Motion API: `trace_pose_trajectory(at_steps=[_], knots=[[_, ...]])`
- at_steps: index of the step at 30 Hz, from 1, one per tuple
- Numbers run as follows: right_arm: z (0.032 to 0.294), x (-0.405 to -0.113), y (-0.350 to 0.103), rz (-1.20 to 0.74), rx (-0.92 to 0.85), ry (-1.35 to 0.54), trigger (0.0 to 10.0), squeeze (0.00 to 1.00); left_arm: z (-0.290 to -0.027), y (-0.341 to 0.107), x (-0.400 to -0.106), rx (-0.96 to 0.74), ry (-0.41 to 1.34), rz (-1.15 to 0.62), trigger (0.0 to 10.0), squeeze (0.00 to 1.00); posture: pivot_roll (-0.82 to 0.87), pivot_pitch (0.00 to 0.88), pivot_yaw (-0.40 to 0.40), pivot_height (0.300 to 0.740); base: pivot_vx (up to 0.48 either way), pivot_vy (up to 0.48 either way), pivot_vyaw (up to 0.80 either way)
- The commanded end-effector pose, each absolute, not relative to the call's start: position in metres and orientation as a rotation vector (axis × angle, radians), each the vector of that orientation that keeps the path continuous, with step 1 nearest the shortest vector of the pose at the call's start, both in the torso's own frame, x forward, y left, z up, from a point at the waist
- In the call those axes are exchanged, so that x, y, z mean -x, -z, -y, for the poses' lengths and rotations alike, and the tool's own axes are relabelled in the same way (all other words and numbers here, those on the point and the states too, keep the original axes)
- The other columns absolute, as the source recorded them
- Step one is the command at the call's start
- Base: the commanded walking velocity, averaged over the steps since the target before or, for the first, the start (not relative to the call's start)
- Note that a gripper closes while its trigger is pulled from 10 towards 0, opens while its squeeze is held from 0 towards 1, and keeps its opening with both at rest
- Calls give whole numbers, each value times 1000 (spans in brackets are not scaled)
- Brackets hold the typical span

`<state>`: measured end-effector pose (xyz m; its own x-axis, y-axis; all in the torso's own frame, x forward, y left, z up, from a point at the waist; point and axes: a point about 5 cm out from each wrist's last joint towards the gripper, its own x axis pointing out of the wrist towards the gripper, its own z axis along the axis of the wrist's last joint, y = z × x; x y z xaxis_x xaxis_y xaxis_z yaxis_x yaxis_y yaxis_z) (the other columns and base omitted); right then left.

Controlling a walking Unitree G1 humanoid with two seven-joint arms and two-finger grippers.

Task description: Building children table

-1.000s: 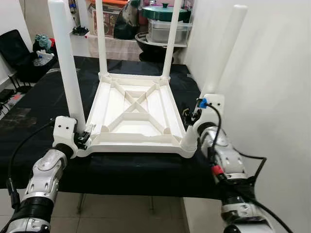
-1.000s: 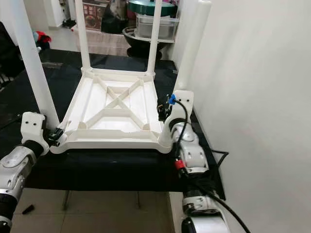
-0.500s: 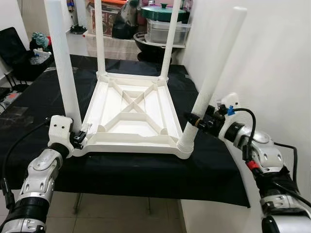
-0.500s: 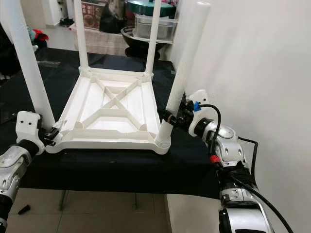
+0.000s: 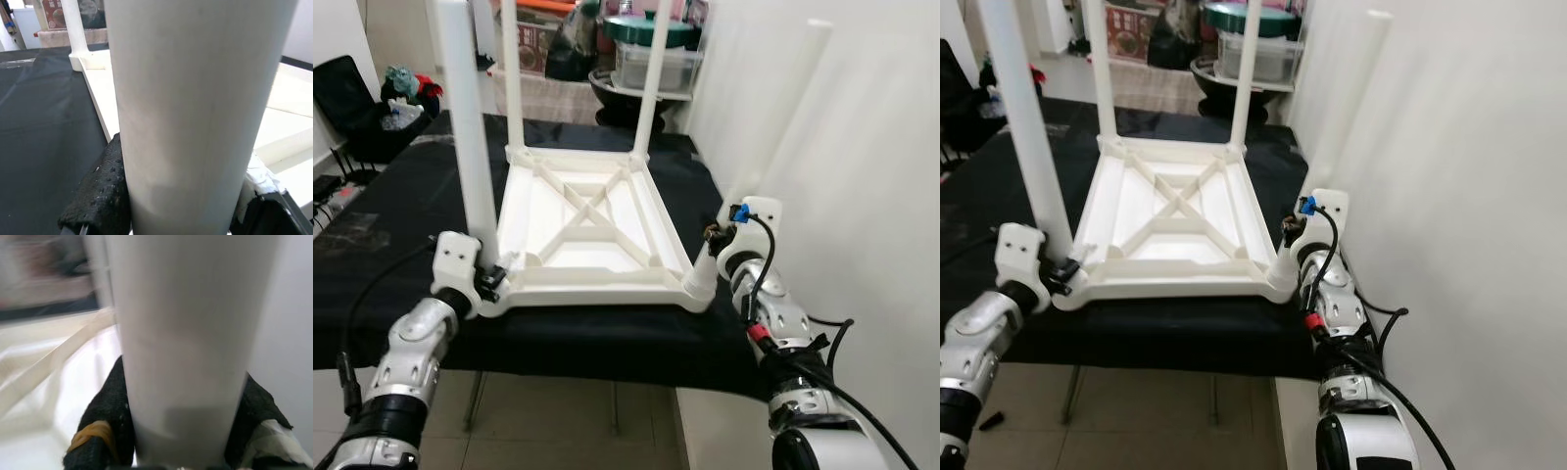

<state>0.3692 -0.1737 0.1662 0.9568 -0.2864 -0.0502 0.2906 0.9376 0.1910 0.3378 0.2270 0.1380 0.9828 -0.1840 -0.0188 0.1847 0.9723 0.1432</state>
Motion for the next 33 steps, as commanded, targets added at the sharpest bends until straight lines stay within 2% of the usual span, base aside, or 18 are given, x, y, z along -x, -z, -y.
trace_pose_trajectory(at_steps=[1, 2, 3, 4, 5, 6, 7, 9, 11, 12, 16, 17, 20, 21, 24, 26, 29, 33], knots=[[231, -336, -129, -140, -304, 720, 0, 0, -266, -135, -328, -154, 30, -46, 10000, 0, 86, 0, -118, 740, 0, 0, 0], [231, -336, -129, -140, -304, 720, 0, 0, -266, -135, -328, -154, 30, -46, 10000, 0, 86, 0, -118, 740, 0, 0, 0], [213, -332, -132, -129, -352, 720, 0, 0, -265, -134, -328, -153, 34, -47, 10000, 0, 86, 0, -118, 740, 0, 0, 0], [213, -332, -132, -129, -352, 720, 0, 0, -265, -134, -328, -153, 34, -47, 10000, 0, 86, 0, -118, 740, 0, 0, 0], [191, -336, -141, -112, -379, 620, 0, 0, -264, -134, -329, -153, 41, -50, 10000, 0, 78, 0, -111, 740, 0, 0, 0], [191, -336, -141, -112, -379, 620, 0, 0, -264, -134, -329, -153, 41, -50, 10000, 0, 78, 0, -111, 740, 0, 0, 0], [173, -342, -152, -87, -383, 488, 10000, 0, -262, -134, -330, -153, 46, -50, 10000, 0, 77, 0, -113, 740, 0, 0, 0], [154, -351, -175, -5, -318, 265, 10000, 0, -261, -135, -332, -152, 50, -49, 10000, 0, 75, 0, -116, 740, 0, 0, 0], [155, -352, -181, 33, -291, 213, 10000, 0, -262, -136, -332, -151, 48, -48, 10000, 0, 74, 0, -116, 740, 0, 0, 0], [160, -351, -184, 59, -255, 197, 10000, 1000, -262, -135, -332, -151, 47, -48, 10000, 0, 74, 0, -116, 740, 0, 0, 0], [174, -354, -190, 66, -192, 134, 10000, 1000, -263, -134, -331, -151, 47, -49, 10000, 0, 78, 0, -121, 740, 0, 0, 0], [180, -356, -196, 71, -161, 64, 10000, 0, -263, -134, -330, -150, 46, -49, 10000, 0, 77, 0, -124, 740, 0, 0, 0], [184, -357, -200, 72, -144, 17, 10000, 0, -263, -133, -329, -149, 45, -50, 10000, 0, 77, 0, -124, 740, 0, 0, 0], [189, -359, -205, 84, -130, -111, 10000, 0, -263, -133, -328, -145, 43, -49, 10000, 0, 77, 0, -125, 740, 0, 0, 0], [194, -360, -206, 86, -92, -229, 10000, 0, -262, -132, -327, -141, 45, -48, 10000, 0, 85, 0, -128, 740, 0, 0, 0], [203, -359, -201, 63, -17, -413, 10000, 0, -260, -128, -323, -137, 53, -51, 10000, 0, 95, 0, -135, 740, 0, 0, 0], [205, -364, -190, 9, 49, -472, 10000, 0, -261, -126, -321, -135, 51, -54, 10000, 0, 103, 0, -140, 740, 0, 0, 0], [203, -370, -185, -14, 47, -457, 10000, 0, -262, -128, -321, -137, 49, -52, 10000, 0, 115, 0, -141, 740, 0, 0, 0]])
